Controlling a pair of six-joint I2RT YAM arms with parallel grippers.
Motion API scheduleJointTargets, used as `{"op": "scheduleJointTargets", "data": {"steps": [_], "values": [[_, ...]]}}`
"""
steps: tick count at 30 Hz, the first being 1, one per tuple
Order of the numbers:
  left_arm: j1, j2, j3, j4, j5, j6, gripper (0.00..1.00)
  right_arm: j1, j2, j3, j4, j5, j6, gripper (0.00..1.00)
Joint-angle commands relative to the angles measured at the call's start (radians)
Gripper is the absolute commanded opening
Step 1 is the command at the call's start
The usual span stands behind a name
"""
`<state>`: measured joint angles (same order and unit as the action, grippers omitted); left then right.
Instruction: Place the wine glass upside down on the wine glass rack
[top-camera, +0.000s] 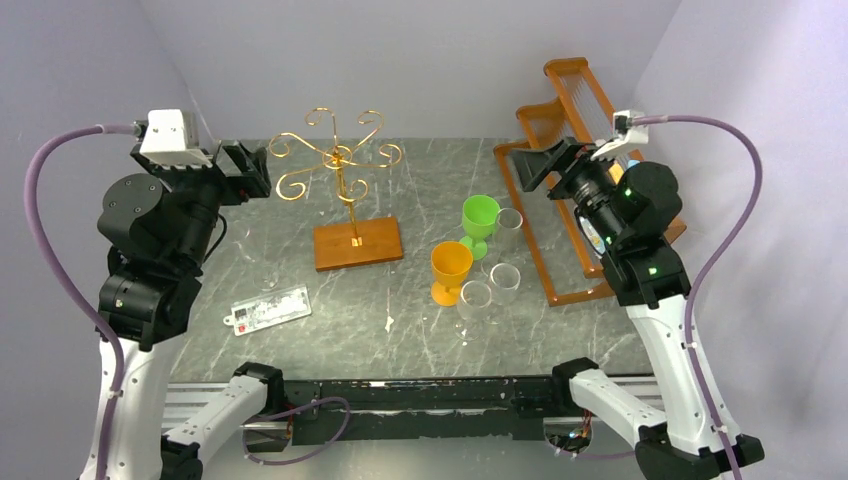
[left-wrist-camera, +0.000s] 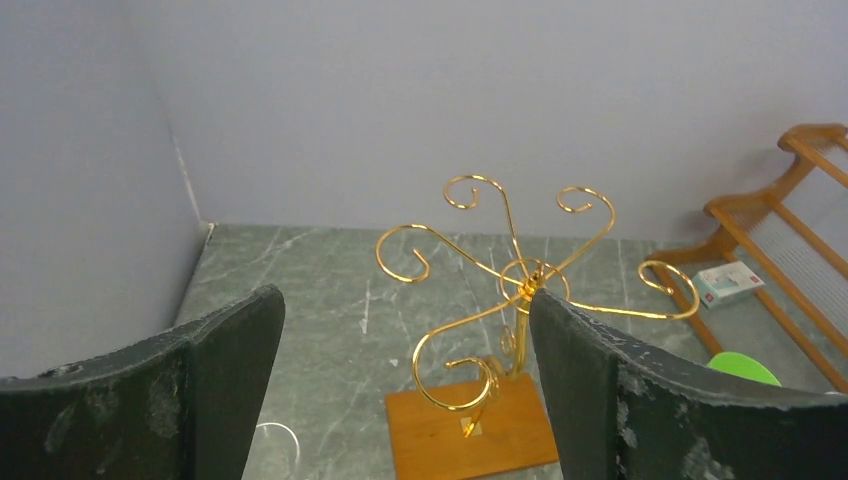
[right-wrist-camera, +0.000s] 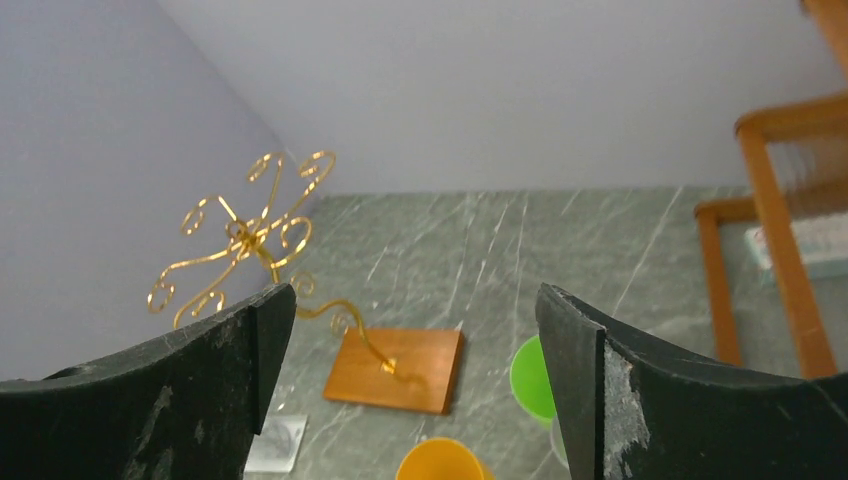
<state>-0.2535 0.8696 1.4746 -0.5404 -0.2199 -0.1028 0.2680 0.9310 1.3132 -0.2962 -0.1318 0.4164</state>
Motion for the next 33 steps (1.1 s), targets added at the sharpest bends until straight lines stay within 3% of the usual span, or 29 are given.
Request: {"op": "scheduleJointTargets", "data": {"steps": [1,6,10,15,20,28,33], "values": [[-0.006,-0.009,-0.026,-0.032,0.076,-0.057,0.97,-0.007,-0.011,-0.065,0.025,-0.067,0.076,0.95],[-0.005,-0.082,-0.162,0.149,0.205,-0.095,0.97,-0.007,0.033,-0.102,-0.034,-0.108,0.121,0.94],[-0.006,-0.116,-0.250,0.261,0.188,-0.129,0.97,0.007,0.022,-0.167,0.007,-0.148,0.177,0.92],[-0.006,-0.126,-0.304,0.157,0.017,-0.249,0.97,0.040,0.027,-0.149,-0.167,-0.083,0.163,0.92],[-0.006,-0.117,-0.308,-0.002,0.027,-0.292,0.96,0.060,-0.003,-0.136,-0.291,-0.098,0.152,0.88],[-0.006,-0.082,-0.316,-0.263,-0.114,-0.299,0.82,0.065,-0.038,-0.153,-0.325,-0.197,0.073,0.85],[-0.006,-0.128,-0.327,-0.264,-0.161,-0.293,0.74,0.066,-0.021,-0.134,-0.330,-0.233,0.057,0.83]]}}
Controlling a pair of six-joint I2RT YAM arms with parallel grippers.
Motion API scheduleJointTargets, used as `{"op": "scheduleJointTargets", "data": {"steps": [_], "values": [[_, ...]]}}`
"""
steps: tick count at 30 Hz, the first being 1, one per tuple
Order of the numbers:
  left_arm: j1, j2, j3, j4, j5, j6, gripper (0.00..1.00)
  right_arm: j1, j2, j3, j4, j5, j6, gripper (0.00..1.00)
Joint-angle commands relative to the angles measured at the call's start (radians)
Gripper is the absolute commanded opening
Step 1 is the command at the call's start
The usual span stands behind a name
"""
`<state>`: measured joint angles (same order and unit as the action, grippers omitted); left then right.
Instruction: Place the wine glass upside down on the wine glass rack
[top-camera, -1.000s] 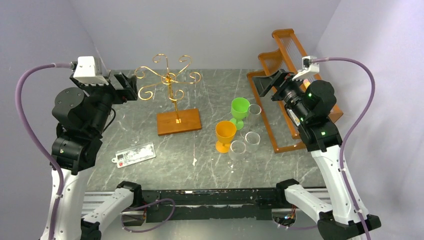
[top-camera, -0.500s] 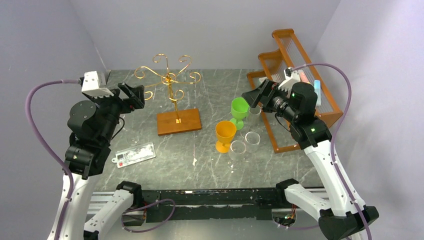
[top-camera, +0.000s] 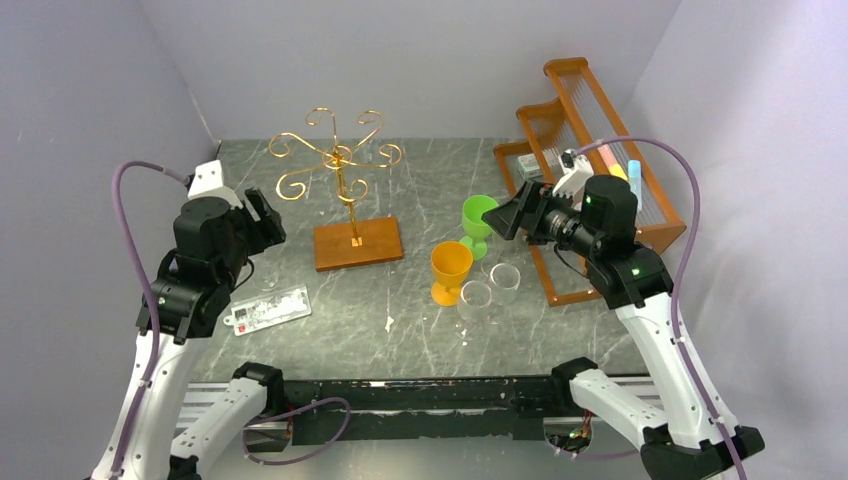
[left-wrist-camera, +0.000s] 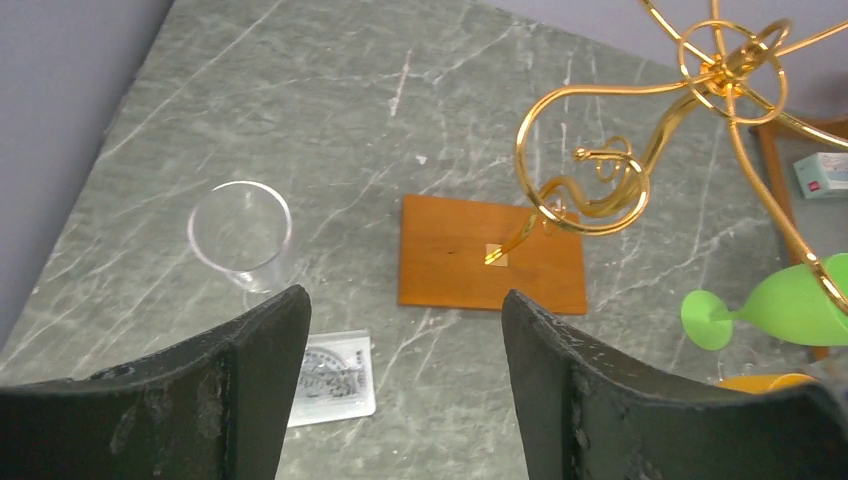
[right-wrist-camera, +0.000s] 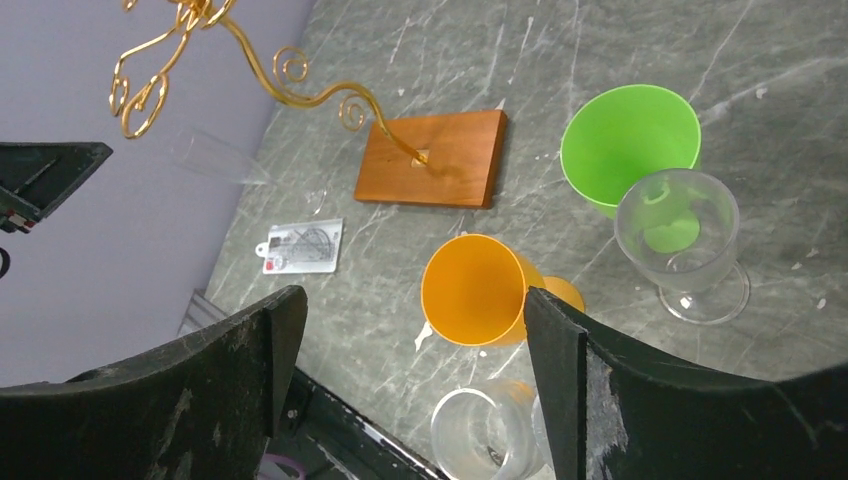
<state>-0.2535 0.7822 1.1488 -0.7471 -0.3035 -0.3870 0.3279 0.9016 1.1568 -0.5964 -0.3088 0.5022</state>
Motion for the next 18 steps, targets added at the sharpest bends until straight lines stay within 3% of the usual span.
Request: {"op": "scheduleJointTargets", "data": {"steps": [1,5,11,14,18], "values": [[-0.006,-0.047,-0.002,-0.062,-0.085,-0.011,0.70,0.006,0.014,0.025,-0.029,-0.068,-0.030,0.84],[-0.006,-0.039,0.007,-0.125,-0.125,-0.011,0.57,0.008,0.032,0.044,-0.055,-0.062,-0.043,0.82],[-0.005,-0.065,-0.025,-0.133,0.009,-0.017,0.63,0.038,0.052,0.015,-0.113,0.044,-0.062,0.78],[-0.006,-0.095,-0.056,-0.108,0.059,-0.036,0.63,0.118,0.085,-0.004,-0.111,0.162,-0.061,0.75],[-0.006,-0.144,-0.105,-0.045,0.128,-0.057,0.62,0.313,0.190,0.026,-0.103,0.367,-0.037,0.65]]}}
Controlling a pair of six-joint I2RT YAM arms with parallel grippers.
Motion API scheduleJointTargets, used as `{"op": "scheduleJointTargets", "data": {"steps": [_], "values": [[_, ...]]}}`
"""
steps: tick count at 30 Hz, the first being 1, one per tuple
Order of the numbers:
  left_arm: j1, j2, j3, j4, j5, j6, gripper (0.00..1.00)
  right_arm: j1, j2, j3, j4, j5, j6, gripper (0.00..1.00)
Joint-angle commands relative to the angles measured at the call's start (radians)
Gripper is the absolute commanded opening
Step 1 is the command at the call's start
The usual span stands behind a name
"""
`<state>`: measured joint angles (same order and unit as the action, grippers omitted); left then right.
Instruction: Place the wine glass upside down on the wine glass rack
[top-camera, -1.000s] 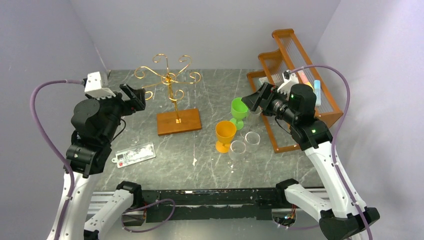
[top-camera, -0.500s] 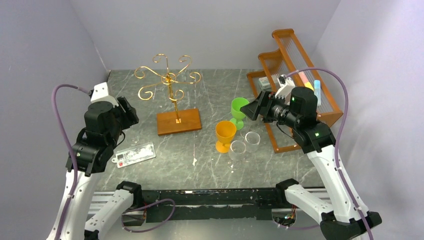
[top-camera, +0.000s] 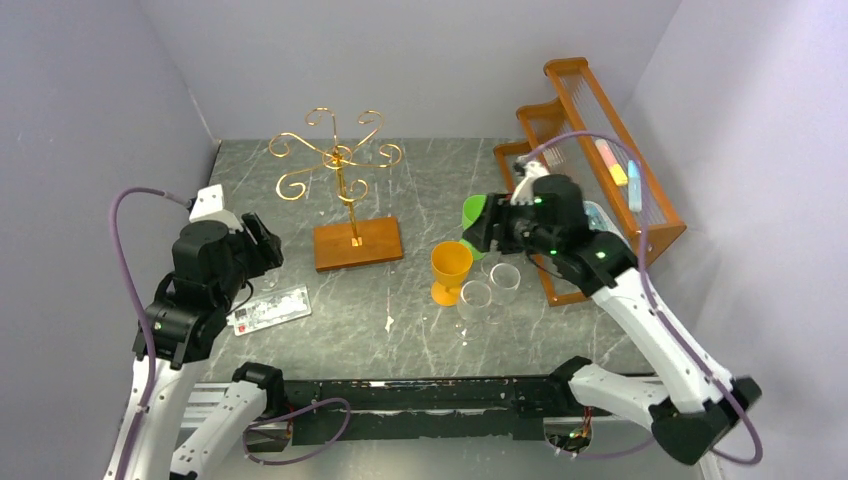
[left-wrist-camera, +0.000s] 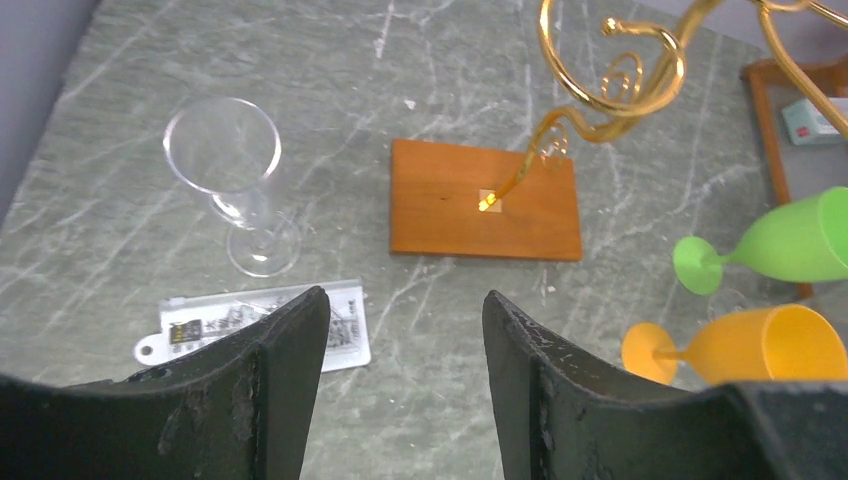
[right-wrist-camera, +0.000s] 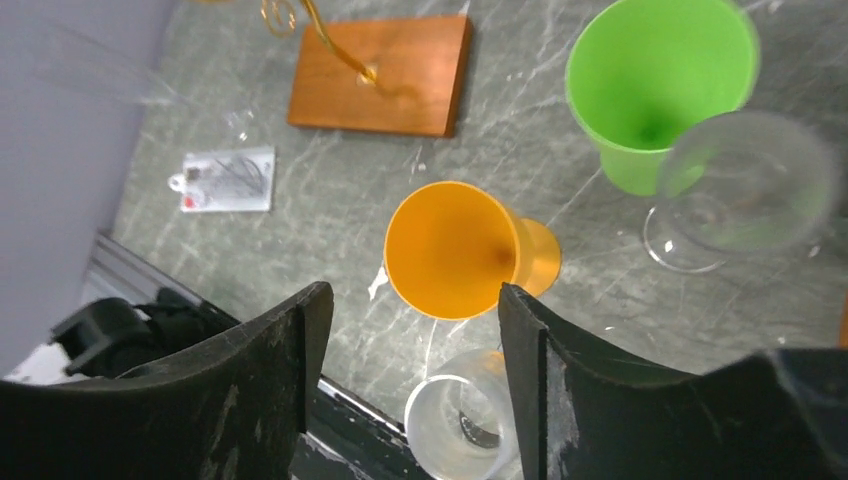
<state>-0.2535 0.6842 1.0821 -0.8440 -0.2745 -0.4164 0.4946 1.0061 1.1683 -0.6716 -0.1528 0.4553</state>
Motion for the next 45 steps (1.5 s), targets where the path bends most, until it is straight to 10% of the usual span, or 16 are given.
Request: {"op": "scheduleJointTargets", "data": {"steps": [1,20,27,37,45], "values": [[-0.006,-0.055,-0.049,0.065,0.111,-0.032,0.62,0.192,0.116,0.028,-0.030,0.258,0.022,0.63],[-0.005,-0.120,-0.076,0.109,0.140,-0.070,0.65,0.460,0.468,0.063,0.005,0.506,0.020,0.48],[-0.006,-0.118,-0.035,0.092,0.121,-0.093,0.67,0.460,0.468,0.058,0.078,0.492,-0.058,0.00],[-0.006,-0.155,0.095,-0.019,0.118,-0.132,0.88,0.460,0.253,-0.045,0.369,0.328,-0.074,0.00],[-0.006,-0.261,0.025,-0.126,0.194,-0.472,0.96,0.465,0.072,-0.273,0.728,0.170,-0.033,0.00]]}}
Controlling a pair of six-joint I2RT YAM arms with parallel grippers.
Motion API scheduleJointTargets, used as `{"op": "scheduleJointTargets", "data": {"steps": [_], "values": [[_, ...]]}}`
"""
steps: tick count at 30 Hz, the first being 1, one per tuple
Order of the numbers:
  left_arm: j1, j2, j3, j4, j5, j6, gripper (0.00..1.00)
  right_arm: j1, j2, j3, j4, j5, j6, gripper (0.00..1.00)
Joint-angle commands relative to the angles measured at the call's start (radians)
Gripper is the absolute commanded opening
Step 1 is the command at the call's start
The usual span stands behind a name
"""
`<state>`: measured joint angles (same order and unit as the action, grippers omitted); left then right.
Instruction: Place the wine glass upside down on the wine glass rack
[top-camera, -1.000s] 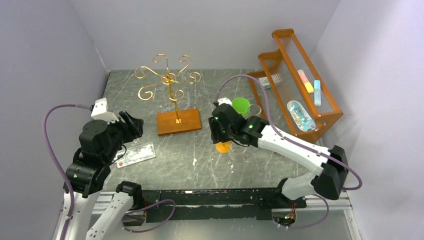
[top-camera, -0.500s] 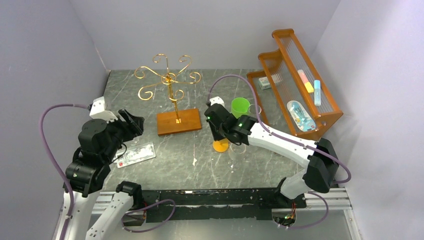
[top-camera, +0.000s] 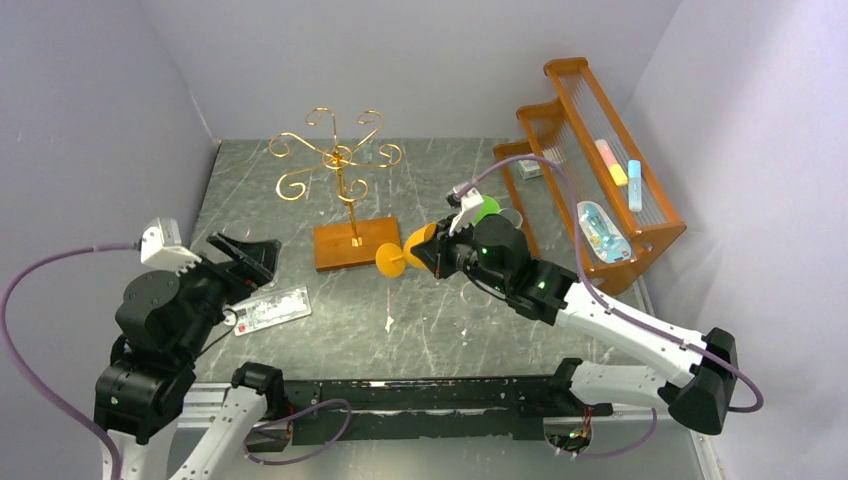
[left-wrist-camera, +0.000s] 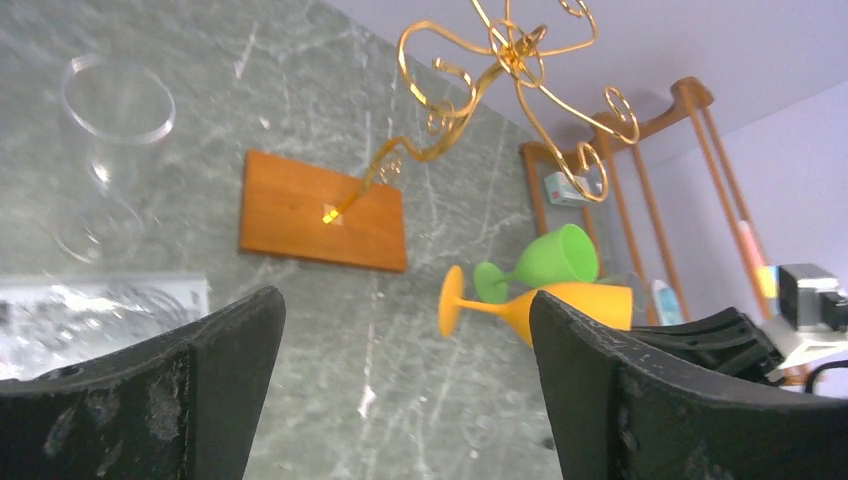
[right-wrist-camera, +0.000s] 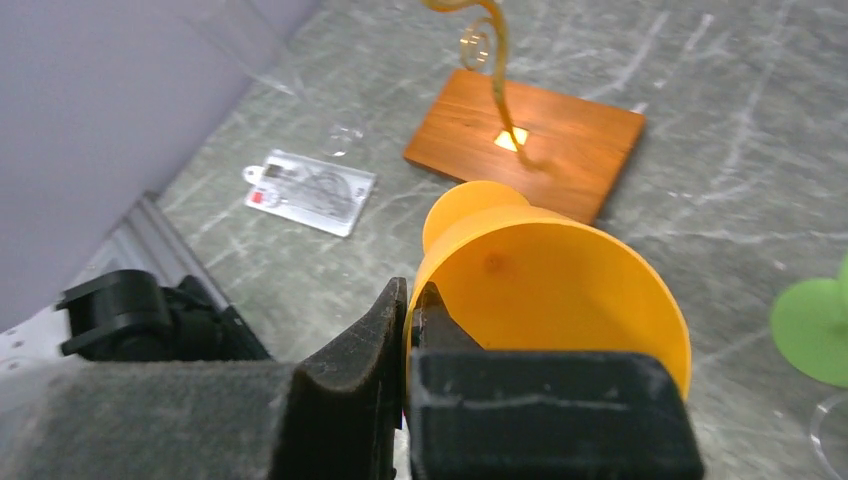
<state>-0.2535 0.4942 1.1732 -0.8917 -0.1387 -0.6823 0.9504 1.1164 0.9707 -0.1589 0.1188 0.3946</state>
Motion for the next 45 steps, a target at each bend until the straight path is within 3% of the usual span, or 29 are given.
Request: {"op": "scheduleJointTargets", "data": {"steps": [1,5,9,18,22,32,35,41,45], "values": [[-0.006,-0.111,-0.098,-0.070,0.068,-0.258,0.96,0.016,-0.050,-0.102,0.254,-0.112,0.032,0.00],[-0.006,-0.213,-0.227,-0.006,0.136,-0.472,0.95,0.061,-0.092,-0.196,0.403,-0.082,0.033,0.00],[-0.006,-0.241,-0.347,0.071,0.218,-0.581,0.94,0.123,-0.091,-0.219,0.513,0.006,0.000,0.00],[-0.005,-0.105,-0.414,0.243,0.398,-0.743,0.91,0.326,0.042,-0.117,0.601,0.194,-0.172,0.00],[-0.005,-0.088,-0.402,0.211,0.385,-0.791,0.88,0.389,0.092,-0.099,0.671,0.274,-0.228,0.00],[-0.006,-0.212,-0.506,0.184,0.338,-0.982,0.67,0.456,0.201,-0.039,0.736,0.337,-0.298,0.00],[-0.006,-0.219,-0.488,0.112,0.276,-0.996,0.68,0.466,0.210,-0.047,0.778,0.317,-0.320,0.00],[-0.006,-0.210,-0.515,0.181,0.279,-1.024,0.70,0.472,0.211,-0.063,0.809,0.231,-0.288,0.00],[-0.006,-0.204,-0.518,0.177,0.261,-1.045,0.65,0.473,0.210,-0.078,0.824,0.201,-0.259,0.00]]}}
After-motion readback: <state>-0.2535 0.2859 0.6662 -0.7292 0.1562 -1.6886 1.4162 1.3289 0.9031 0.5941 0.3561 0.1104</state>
